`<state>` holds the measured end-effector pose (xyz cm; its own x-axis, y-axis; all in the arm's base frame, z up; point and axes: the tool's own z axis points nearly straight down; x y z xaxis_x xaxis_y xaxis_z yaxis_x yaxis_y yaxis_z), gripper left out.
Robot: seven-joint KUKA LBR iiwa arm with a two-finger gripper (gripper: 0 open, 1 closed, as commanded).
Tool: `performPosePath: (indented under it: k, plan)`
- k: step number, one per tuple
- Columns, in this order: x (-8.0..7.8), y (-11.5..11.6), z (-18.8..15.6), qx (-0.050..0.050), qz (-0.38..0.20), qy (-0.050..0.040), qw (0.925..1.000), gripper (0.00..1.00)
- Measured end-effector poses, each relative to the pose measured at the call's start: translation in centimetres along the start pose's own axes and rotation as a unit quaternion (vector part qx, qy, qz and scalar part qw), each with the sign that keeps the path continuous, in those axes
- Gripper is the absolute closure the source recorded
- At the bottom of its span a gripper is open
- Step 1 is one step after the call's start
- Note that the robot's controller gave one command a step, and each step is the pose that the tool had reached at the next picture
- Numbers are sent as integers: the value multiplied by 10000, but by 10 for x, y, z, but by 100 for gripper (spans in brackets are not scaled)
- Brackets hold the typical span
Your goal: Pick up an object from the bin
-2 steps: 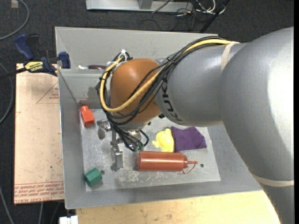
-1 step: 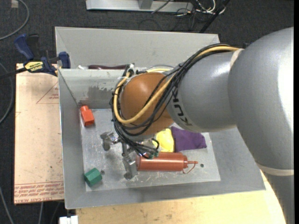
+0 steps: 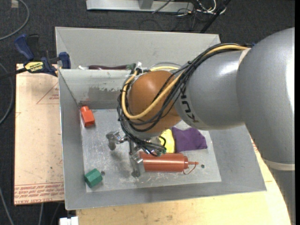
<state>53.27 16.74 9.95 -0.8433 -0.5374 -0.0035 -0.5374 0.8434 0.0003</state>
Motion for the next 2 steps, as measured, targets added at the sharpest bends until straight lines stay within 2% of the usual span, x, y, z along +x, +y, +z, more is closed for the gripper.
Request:
performPosePath:
  k: [1,2]
  plan:
    - [-12,-17,-1,-9,1027,-23,9947,0]
    - [-16,-37,9,-4,539,-28,9985,0]
